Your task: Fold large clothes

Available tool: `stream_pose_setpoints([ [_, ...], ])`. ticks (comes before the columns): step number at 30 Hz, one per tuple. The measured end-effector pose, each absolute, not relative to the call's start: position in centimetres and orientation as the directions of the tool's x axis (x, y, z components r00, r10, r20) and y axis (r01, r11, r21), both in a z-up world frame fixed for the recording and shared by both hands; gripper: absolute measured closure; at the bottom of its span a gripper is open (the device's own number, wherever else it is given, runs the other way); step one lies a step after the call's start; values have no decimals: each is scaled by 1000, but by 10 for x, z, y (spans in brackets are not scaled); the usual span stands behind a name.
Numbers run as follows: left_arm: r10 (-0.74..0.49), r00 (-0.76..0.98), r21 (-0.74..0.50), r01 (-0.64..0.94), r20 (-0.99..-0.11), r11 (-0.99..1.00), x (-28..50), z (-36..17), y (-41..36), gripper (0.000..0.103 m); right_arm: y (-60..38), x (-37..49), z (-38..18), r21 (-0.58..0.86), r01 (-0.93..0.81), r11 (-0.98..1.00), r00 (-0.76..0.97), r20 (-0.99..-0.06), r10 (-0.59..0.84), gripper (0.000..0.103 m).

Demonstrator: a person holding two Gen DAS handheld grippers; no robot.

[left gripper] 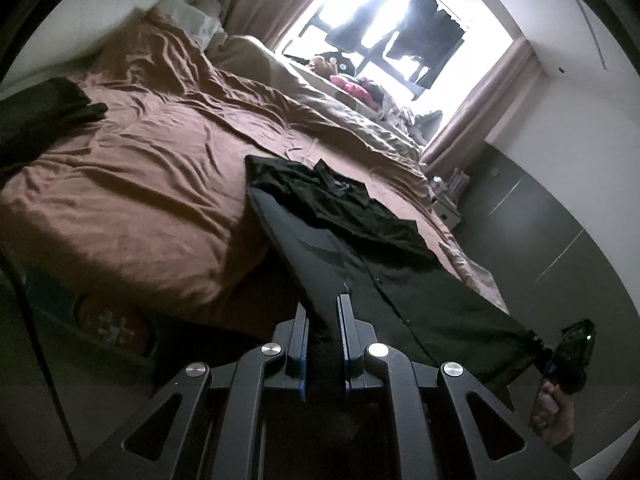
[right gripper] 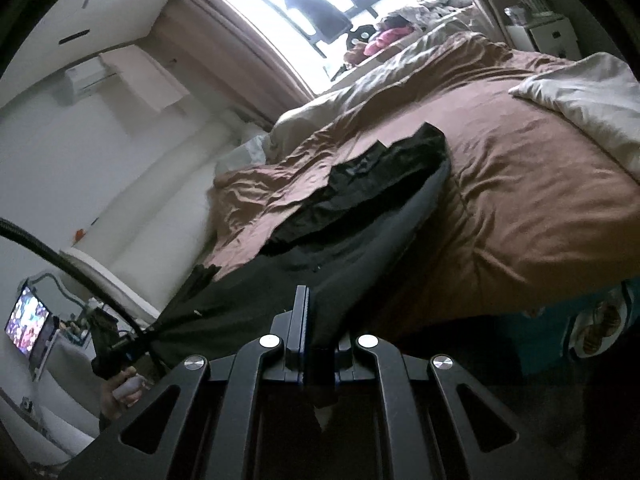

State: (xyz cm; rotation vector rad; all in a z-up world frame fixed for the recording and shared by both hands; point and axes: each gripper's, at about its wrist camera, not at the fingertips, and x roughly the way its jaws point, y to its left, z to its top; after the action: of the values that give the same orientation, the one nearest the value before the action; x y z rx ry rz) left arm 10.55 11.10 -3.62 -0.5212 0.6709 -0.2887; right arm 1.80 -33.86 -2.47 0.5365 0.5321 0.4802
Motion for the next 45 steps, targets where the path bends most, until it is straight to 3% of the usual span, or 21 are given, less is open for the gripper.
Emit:
stream_pose_setpoints([
  [7, -379, 787, -532, 77, -487, 843, 72, -33, 116, 91, -331, 1, -28, 553, -295, 779, 770, -345, 536, 98],
  [18, -359, 825, -516, 98, -437, 851, 97, -10, 115, 91, -338, 28, -12, 554, -292, 779, 795, -312, 520, 98],
  [31, -321, 875, -497, 110, -363, 861, 183, 55, 114, 91, -337, 121, 36, 548, -326, 770, 817, -247, 521, 98],
  [45, -243, 903, -465, 56, -354, 884, 295, 95, 125, 93, -334, 234, 46, 576, -255, 777, 859, -233, 455, 97],
])
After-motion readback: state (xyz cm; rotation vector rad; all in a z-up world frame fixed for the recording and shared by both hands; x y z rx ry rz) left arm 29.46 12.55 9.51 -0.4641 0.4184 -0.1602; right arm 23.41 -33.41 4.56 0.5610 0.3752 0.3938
